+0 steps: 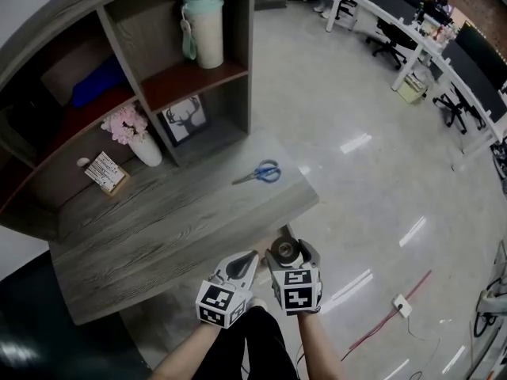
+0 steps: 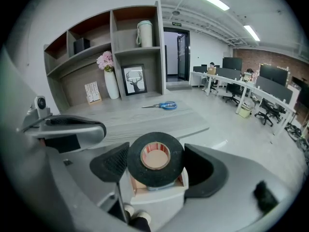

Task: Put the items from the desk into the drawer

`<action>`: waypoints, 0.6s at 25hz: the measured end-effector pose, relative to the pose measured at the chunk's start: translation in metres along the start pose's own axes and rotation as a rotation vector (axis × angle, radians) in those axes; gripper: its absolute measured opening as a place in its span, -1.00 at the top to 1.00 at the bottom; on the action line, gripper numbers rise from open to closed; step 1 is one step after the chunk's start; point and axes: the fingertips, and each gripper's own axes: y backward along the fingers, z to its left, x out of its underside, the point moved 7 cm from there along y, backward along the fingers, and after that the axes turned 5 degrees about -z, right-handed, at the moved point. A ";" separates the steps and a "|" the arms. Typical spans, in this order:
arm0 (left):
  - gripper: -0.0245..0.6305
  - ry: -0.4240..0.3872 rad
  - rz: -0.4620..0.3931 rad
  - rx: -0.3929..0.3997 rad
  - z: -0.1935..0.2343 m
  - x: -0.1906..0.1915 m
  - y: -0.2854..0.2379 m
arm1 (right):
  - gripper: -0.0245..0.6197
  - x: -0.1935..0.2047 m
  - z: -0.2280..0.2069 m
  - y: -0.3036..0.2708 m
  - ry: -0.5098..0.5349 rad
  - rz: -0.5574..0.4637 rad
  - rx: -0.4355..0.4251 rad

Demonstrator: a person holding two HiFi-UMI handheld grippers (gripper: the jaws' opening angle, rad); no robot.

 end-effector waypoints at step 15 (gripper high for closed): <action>0.90 0.019 0.066 -0.008 0.011 0.043 -0.020 | -0.21 0.041 -0.011 -0.051 -0.052 0.080 -0.031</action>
